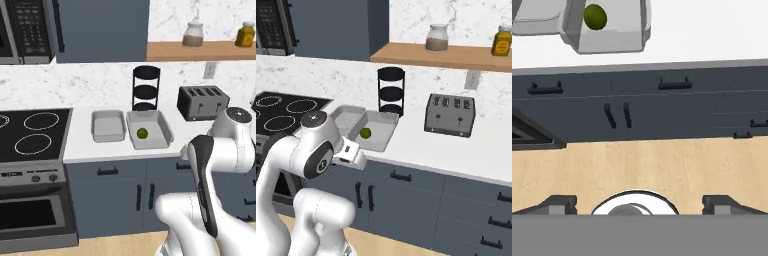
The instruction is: Place one lime and one steak in each tupperware on the nearby counter, to pack two identical lunches.
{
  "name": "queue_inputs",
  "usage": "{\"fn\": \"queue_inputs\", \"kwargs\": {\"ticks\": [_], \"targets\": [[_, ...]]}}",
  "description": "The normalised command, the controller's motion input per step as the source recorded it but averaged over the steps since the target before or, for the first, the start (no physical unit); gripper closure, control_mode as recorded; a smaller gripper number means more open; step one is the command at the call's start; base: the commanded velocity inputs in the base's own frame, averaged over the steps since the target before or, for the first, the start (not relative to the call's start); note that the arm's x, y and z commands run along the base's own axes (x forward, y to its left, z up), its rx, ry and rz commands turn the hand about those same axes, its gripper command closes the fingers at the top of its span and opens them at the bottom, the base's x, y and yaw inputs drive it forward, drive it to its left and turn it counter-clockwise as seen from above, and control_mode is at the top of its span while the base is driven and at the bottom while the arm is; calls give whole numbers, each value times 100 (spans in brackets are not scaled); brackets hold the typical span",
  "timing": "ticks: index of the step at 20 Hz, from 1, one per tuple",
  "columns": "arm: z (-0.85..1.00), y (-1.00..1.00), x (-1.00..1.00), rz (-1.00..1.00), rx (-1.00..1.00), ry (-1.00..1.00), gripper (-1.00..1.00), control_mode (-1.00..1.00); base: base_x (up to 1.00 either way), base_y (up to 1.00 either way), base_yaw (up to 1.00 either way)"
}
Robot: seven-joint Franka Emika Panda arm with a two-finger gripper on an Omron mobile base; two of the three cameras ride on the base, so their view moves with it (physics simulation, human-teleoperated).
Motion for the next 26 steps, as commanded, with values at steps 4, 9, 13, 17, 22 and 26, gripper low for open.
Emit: {"fn": "queue_inputs", "kwargs": {"ticks": [4,9,13,17,22,26], "targets": [[0,0,0,0,0,0,-100,100,-92,-57,-56],[0,0,0,0,0,0,-100,100,-25,-82,-71],[0,0,0,0,0,0,-100,100,16,-100,-67],[0,0,0,0,0,0,-100,100,96,-100,-31],[0,0,0,0,0,0,-100,100,100,-100,-3],[0,0,0,0,0,0,-100,100,100,-100,11]]}}
